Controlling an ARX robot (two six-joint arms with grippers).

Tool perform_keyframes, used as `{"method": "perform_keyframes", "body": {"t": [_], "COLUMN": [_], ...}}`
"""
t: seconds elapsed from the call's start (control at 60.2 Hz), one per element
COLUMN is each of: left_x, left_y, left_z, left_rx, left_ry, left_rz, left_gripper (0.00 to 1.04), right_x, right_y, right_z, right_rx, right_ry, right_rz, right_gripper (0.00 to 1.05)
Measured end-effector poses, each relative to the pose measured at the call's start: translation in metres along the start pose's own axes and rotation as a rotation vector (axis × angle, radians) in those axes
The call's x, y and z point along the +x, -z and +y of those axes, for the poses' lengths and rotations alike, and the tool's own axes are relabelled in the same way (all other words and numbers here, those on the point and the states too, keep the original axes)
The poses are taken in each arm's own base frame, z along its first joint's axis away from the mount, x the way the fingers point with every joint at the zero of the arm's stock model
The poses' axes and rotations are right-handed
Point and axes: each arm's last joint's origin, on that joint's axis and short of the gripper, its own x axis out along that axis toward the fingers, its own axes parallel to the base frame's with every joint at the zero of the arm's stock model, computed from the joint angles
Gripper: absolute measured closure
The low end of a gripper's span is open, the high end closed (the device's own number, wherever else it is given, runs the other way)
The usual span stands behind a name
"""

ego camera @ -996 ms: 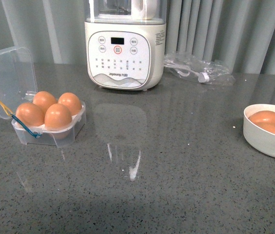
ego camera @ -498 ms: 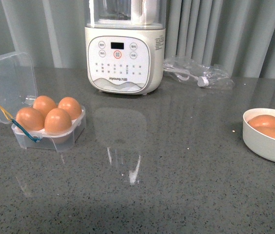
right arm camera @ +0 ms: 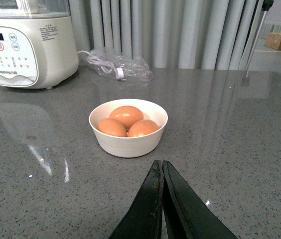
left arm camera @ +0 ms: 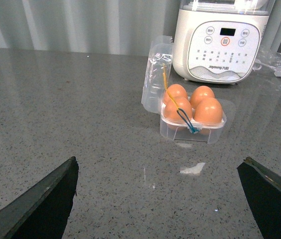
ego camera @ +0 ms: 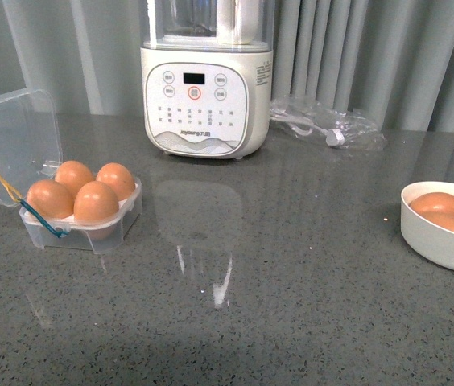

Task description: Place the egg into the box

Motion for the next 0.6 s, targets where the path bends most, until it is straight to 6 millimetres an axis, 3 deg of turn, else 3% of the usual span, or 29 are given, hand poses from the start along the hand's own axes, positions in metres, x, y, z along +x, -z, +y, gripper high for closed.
{"method": "perform_keyframes", "body": {"t": [0.216,0.598], "left_x": [0.0,0.0], "left_y": [0.0,0.0], "left_z": [0.0,0.0], "left_rx": [0.0,0.0], "left_ry": [0.0,0.0], "left_rz": [0.0,0.0], "left_gripper": [0.07,0.07], "right_x": [0.0,0.0], "right_y": [0.0,0.0], "right_z": [0.0,0.0], "right_rx": [0.0,0.0], "right_ry": [0.0,0.0], "right_rz": [0.0,0.0], "right_gripper": [1.0,0.34]}}
